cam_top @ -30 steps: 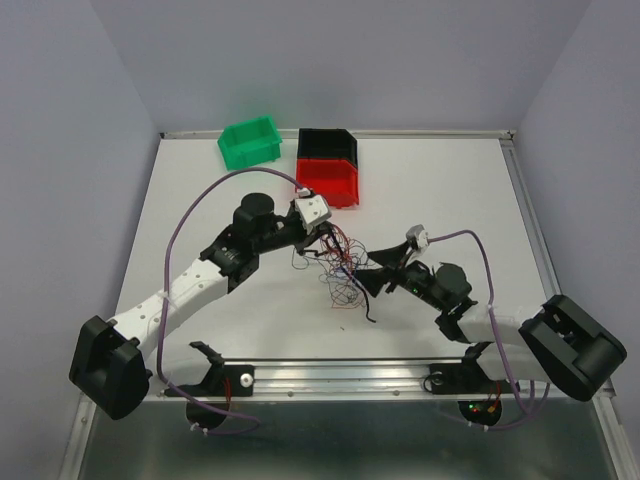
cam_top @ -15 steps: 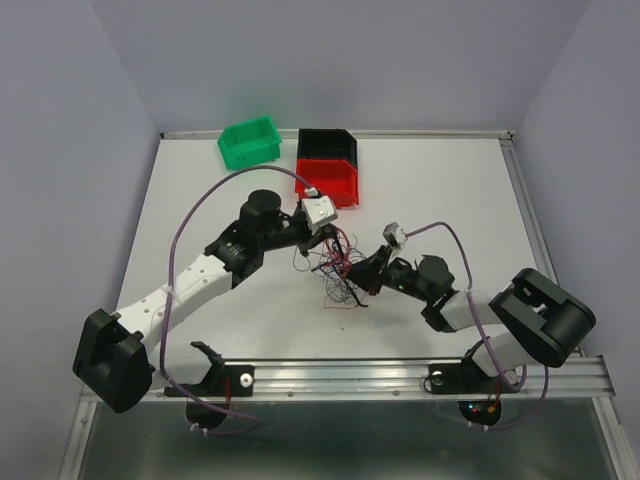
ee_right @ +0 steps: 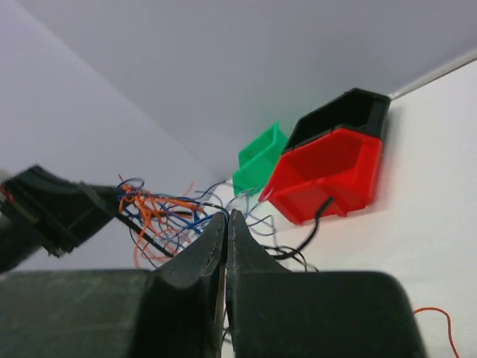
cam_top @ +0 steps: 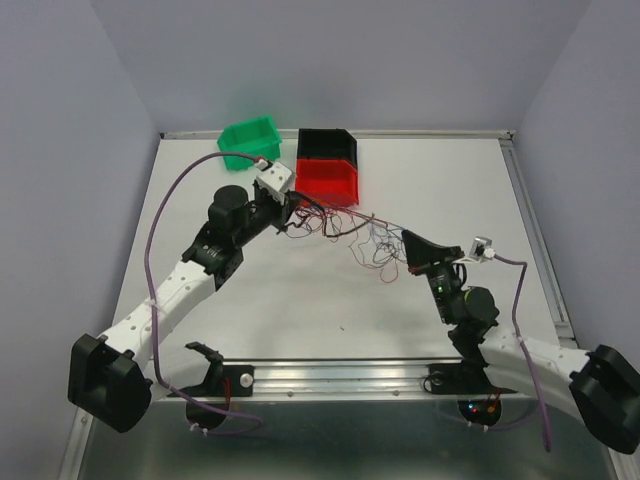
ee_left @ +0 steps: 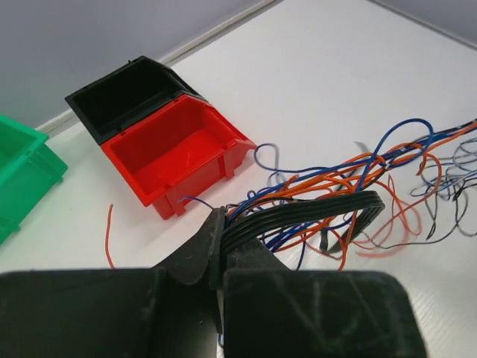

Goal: Untangle the cables

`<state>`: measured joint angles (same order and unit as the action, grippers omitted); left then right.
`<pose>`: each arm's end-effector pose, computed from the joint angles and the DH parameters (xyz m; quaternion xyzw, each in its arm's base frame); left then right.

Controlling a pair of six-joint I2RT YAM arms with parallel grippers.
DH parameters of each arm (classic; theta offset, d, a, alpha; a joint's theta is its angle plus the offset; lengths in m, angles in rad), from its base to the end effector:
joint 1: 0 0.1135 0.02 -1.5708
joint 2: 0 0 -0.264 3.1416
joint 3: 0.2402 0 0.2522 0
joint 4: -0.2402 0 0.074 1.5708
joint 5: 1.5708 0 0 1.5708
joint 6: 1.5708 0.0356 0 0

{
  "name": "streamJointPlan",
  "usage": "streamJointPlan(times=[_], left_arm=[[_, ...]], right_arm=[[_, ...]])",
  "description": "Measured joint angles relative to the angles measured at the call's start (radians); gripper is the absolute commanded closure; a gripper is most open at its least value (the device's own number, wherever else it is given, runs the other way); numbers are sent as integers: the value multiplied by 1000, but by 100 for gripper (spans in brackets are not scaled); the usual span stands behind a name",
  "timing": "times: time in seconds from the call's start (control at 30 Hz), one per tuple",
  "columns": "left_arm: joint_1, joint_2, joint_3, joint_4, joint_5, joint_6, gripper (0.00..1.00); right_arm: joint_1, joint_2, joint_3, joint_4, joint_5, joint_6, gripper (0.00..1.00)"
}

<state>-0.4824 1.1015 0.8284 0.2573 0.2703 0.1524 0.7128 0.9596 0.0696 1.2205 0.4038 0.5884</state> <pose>0.2268 -0.1295 0.3390 0.3102 0.6414 -0.2089 0.6699 0.1380 0.1008 0.2118 0.1275 0.5784 0.3901 0.7050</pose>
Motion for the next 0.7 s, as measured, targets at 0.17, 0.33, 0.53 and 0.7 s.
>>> streamJointPlan(times=[0.17,0.33,0.53,0.7], left_arm=[[16,-19,-6,30,-22,-77,97],[12,-50,-56,27,6,-124,92],[52,-58,-63,63,106,-87,85],[105,-57,-59,82,87,-50,85]], right_arm=[[23,-313,11,-409,190,174,99],[42,-570,16,-745,269,290,99],[20,-666,19,-920,368,205,72],[-12,-545,42,-997,424,115,50]])
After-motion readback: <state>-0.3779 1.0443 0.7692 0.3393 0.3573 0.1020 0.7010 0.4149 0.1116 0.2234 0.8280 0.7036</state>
